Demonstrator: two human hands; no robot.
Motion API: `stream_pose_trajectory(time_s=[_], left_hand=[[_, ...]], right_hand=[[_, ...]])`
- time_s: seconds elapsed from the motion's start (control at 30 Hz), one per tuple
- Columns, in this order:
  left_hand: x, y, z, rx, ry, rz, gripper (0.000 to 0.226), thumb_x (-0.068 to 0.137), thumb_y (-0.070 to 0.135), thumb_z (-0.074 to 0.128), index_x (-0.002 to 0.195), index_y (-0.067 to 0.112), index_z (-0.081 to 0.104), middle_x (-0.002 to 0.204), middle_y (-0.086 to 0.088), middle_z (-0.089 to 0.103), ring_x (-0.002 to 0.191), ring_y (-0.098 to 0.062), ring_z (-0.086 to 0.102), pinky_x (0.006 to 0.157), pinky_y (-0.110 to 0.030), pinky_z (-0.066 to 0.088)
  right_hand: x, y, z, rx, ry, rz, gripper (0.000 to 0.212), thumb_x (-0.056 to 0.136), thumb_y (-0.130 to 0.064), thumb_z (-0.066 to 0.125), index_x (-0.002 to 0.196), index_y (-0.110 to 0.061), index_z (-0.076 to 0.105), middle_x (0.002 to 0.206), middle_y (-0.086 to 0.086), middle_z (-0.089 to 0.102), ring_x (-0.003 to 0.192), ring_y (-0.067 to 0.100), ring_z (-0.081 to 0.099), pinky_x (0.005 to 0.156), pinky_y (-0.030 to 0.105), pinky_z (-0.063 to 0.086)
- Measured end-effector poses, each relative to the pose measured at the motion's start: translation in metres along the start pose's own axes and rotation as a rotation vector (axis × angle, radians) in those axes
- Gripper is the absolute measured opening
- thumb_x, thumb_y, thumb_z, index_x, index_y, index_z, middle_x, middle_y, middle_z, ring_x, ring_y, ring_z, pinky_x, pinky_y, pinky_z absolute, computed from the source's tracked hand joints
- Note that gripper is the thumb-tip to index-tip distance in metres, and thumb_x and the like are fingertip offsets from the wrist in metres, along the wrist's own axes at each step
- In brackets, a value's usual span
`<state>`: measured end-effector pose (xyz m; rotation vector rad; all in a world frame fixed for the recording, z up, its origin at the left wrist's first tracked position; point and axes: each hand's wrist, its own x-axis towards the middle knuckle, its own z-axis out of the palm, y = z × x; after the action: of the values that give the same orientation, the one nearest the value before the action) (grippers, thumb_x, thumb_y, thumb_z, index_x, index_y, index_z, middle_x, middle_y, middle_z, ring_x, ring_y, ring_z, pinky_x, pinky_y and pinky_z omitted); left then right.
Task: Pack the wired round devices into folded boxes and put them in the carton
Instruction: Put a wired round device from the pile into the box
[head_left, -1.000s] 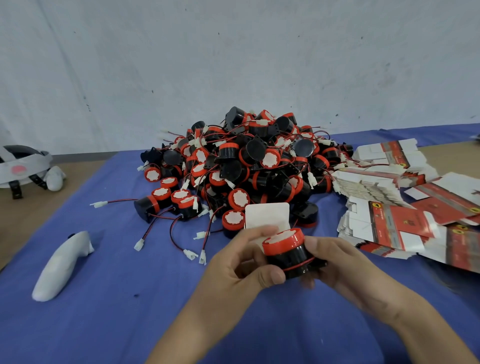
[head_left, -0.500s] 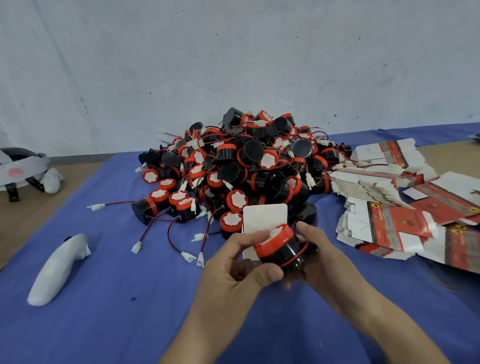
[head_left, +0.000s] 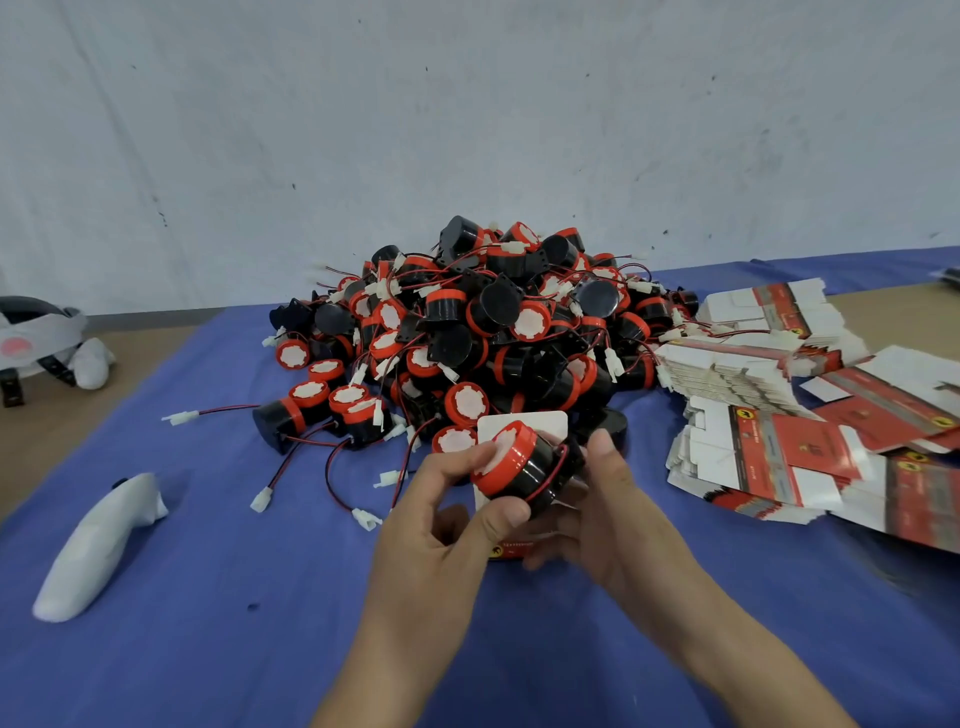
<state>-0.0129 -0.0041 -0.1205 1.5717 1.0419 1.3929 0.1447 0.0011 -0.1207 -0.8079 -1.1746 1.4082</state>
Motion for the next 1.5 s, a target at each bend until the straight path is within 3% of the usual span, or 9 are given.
stream_pose_trajectory(time_s=[0.13,0.5,0.7,0.9,1.03,1.17,1.23,1.37,1.5], left_hand=[[-0.001,-0.003,-0.001,0.065,-0.010,0.035,0.034,0.068,0.055,0.071,0.101,0.055,0.064,0.048,0.012,0.033,0.045,-0.005,0.029,0.044,-0.012,0.027],[0.001,-0.007,-0.003,0.117,-0.138,0.101,0.037,0.082,0.047,0.063,0.116,0.061,0.058,0.051,0.015,0.051,0.046,0.000,0.039,0.050,-0.008,0.034],[0.003,-0.011,-0.003,0.108,-0.046,0.064,0.033,0.079,0.049,0.062,0.108,0.065,0.060,0.055,-0.012,0.038,0.048,-0.004,0.032,0.048,-0.013,0.031],[0.011,-0.011,-0.015,0.161,0.115,0.029,0.045,0.092,0.019,0.068,0.106,0.061,0.062,0.064,-0.023,0.047,0.050,-0.011,0.034,0.047,-0.028,0.034],[0.011,-0.014,-0.020,0.227,0.118,0.108,0.043,0.091,0.004,0.068,0.109,0.044,0.067,0.051,0.011,0.042,0.044,-0.006,0.033,0.044,-0.005,0.031],[0.012,-0.016,-0.020,0.394,0.049,0.186,0.057,0.089,0.002,0.069,0.107,0.055,0.060,0.094,0.027,0.063,0.084,-0.008,0.051,0.066,0.000,0.040],[0.012,-0.016,-0.019,0.496,-0.011,0.185,0.062,0.091,0.010,0.065,0.106,0.069,0.053,0.114,0.037,0.058,0.083,-0.001,0.057,0.069,-0.006,0.042],[0.010,-0.011,-0.017,0.608,-0.108,0.200,0.061,0.092,0.024,0.052,0.112,0.079,0.036,0.130,0.050,0.040,0.107,0.006,0.063,0.075,-0.023,0.049],[0.009,-0.009,-0.019,0.687,-0.075,0.301,0.045,0.099,0.022,0.055,0.123,0.058,0.042,0.142,0.041,0.036,0.098,0.007,0.066,0.067,-0.041,0.056]], right_hand=[[-0.008,0.001,0.000,-0.146,0.022,-0.081,0.040,0.086,-0.061,0.063,0.119,-0.039,0.068,0.106,0.007,0.076,0.088,0.022,0.074,0.078,0.026,0.058],[-0.006,0.004,-0.007,-0.081,0.032,-0.059,0.042,0.088,-0.059,0.059,0.118,-0.032,0.071,0.111,0.013,0.074,0.094,0.030,0.073,0.083,0.031,0.058],[-0.006,0.005,-0.009,-0.140,-0.001,-0.105,0.043,0.092,-0.060,0.056,0.127,-0.039,0.065,0.116,0.008,0.074,0.101,0.028,0.074,0.083,0.028,0.059],[-0.009,-0.002,-0.024,-0.408,0.373,-0.319,0.038,0.090,-0.061,0.045,0.119,-0.043,0.062,0.094,-0.005,0.072,0.076,0.016,0.068,0.066,0.027,0.052],[-0.003,-0.001,-0.045,-0.590,0.428,-0.220,0.060,0.077,-0.066,0.049,0.132,-0.042,0.052,0.101,-0.026,0.062,0.086,-0.004,0.061,0.066,0.012,0.048],[0.003,0.012,-0.052,-0.750,0.200,0.020,0.108,0.067,-0.070,0.062,0.158,-0.041,0.013,0.140,-0.028,0.042,0.124,-0.009,0.047,0.095,0.018,0.045],[0.006,0.020,-0.051,-0.809,0.126,0.070,0.118,0.066,-0.065,0.066,0.160,-0.038,0.001,0.142,-0.031,0.037,0.133,-0.007,0.038,0.107,0.023,0.041],[0.011,0.029,-0.056,-0.847,0.021,0.066,0.083,0.085,-0.043,0.078,0.144,-0.062,0.022,0.129,-0.029,0.058,0.121,-0.006,0.054,0.108,0.032,0.047],[0.012,0.028,-0.059,-0.928,0.008,-0.010,0.067,0.085,-0.044,0.077,0.136,-0.064,0.038,0.124,-0.018,0.060,0.111,0.003,0.061,0.097,0.036,0.052]])
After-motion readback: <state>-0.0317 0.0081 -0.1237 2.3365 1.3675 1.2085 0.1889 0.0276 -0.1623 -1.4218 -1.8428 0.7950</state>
